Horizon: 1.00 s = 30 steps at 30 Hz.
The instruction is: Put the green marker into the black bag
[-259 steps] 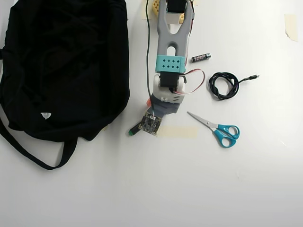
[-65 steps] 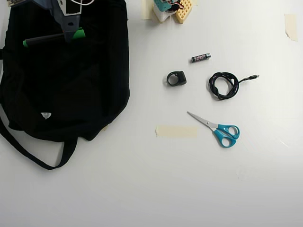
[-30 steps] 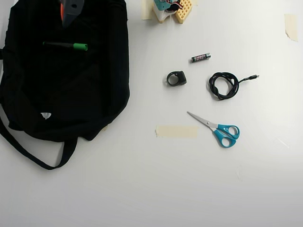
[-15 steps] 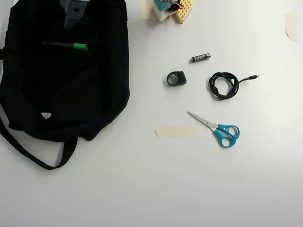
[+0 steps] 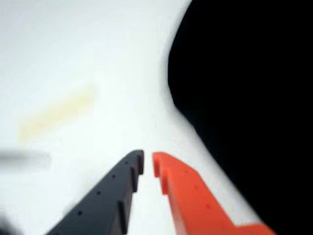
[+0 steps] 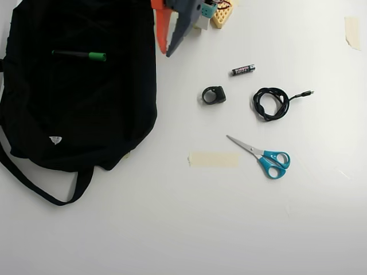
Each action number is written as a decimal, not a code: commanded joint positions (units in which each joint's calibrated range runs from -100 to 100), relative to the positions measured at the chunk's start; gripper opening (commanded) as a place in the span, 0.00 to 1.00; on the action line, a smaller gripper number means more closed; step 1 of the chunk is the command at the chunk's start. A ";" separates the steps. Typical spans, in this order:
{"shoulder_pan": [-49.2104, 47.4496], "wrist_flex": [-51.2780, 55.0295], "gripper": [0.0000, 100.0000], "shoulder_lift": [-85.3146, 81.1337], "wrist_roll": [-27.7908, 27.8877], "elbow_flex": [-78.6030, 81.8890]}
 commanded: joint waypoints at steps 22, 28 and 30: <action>-21.52 -0.46 0.02 -22.51 0.28 26.65; -21.89 -0.46 0.02 -25.49 0.28 31.32; -21.59 -0.46 0.02 -28.48 0.33 33.84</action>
